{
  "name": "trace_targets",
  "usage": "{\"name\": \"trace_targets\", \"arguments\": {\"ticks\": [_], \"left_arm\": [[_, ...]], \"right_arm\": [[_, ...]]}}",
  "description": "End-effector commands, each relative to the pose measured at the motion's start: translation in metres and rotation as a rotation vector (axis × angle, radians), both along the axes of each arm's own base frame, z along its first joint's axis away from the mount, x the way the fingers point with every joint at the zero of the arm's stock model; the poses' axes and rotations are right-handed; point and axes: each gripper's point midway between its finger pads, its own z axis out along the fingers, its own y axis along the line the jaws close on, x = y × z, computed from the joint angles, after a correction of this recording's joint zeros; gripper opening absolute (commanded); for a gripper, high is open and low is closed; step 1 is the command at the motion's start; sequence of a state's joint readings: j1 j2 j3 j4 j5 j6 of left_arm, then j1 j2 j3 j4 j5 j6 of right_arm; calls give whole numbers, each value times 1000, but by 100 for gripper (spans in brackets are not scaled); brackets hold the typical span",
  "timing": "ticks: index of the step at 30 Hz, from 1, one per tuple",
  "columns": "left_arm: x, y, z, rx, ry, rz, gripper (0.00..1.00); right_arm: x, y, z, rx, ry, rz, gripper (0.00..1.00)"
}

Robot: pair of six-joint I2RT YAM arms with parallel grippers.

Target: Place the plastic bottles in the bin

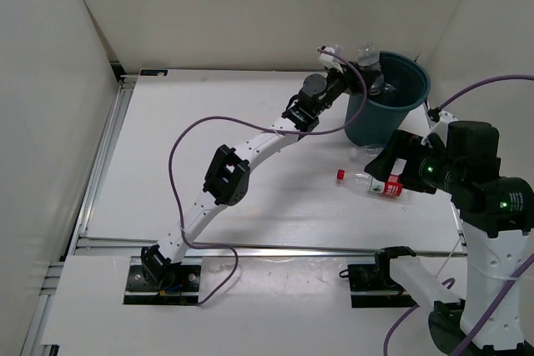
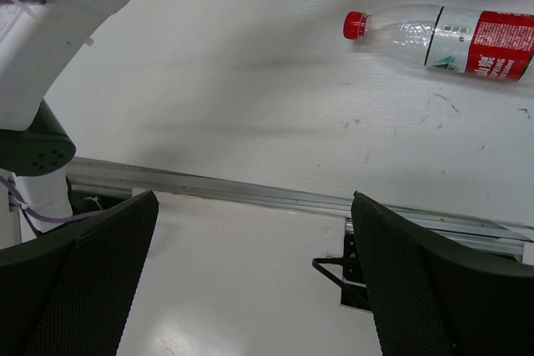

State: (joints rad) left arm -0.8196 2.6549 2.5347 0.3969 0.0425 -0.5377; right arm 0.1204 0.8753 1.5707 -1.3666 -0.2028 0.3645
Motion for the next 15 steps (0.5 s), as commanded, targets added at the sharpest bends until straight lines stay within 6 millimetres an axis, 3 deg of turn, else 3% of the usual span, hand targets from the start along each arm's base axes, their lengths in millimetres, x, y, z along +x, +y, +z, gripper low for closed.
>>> {"name": "trace_targets", "arguments": {"ticks": [1,2,3,5,6,11,14,15], "left_arm": [[-16,-4,31,-33,-60,-3,85],[-15,-5,26,-8,-57,2,98],[-13,-4,26,-1,-64,15,100],[-13,-3,24,28,-68,22,100],[-17,2,44,13,-92,26,100],[-19,12,62,50,-111,60,100],[-21,33,89,91,-106,129,100],[-15,42,78,133,-80,151,100]], "right_arm": [[-13,0,-5,-24,68,36,100],[-13,0,-5,-24,68,36,100],[-13,0,-5,-24,68,36,100],[-14,-2,-9,-40,69,30,100],[-14,-3,-9,-40,69,30,100],[-12,-12,-7,-74,48,-21,100],[-9,-30,-8,-132,32,-113,100],[-10,-32,-7,-139,22,-123,100]]}}
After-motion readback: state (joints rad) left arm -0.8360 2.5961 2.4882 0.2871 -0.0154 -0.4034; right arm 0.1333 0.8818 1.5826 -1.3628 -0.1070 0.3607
